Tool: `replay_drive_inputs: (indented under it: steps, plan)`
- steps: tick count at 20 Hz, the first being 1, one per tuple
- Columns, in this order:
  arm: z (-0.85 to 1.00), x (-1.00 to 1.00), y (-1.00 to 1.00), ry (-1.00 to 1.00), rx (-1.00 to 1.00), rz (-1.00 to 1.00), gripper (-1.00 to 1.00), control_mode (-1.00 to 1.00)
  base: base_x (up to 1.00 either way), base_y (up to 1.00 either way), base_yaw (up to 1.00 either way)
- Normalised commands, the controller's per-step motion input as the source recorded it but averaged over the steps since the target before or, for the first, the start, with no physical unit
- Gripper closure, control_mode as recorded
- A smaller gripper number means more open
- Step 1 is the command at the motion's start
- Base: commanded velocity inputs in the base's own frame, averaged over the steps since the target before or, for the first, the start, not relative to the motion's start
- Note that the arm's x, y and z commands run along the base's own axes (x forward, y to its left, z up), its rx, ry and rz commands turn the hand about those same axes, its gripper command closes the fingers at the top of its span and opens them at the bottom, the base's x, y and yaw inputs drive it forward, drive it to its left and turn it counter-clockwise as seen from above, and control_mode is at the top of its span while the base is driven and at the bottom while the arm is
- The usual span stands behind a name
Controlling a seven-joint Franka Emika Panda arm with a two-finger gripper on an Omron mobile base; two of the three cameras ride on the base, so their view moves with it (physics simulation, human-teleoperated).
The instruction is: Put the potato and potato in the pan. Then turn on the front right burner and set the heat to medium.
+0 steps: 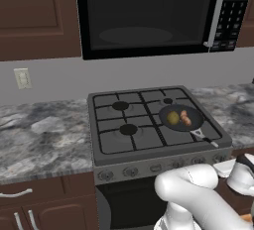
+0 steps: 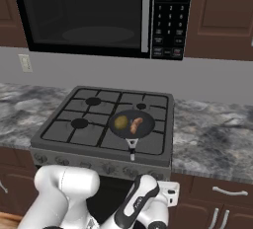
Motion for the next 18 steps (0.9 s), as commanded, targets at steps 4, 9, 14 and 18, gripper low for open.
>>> replay_drive_inputs:
  steps: [4,9,14,18]
  plan:
    - [-0.17,0.09,0.00,0.00,0.00,0.02,-1.00,-1.00,0.00,0.00,0.00]
    - [-0.02,0.10,0.00,0.00,0.00,0.02,-1.00,-1.00,0.00,0.00,0.00]
    - [0.00,0.25,0.00,0.00,0.00,0.02,-1.00,-1.00,0.00,0.00,0.00]
    - [0.00,0.02,0.00,0.01,0.00,0.00,-1.00,-1.00,0.00,0.00,0.00]
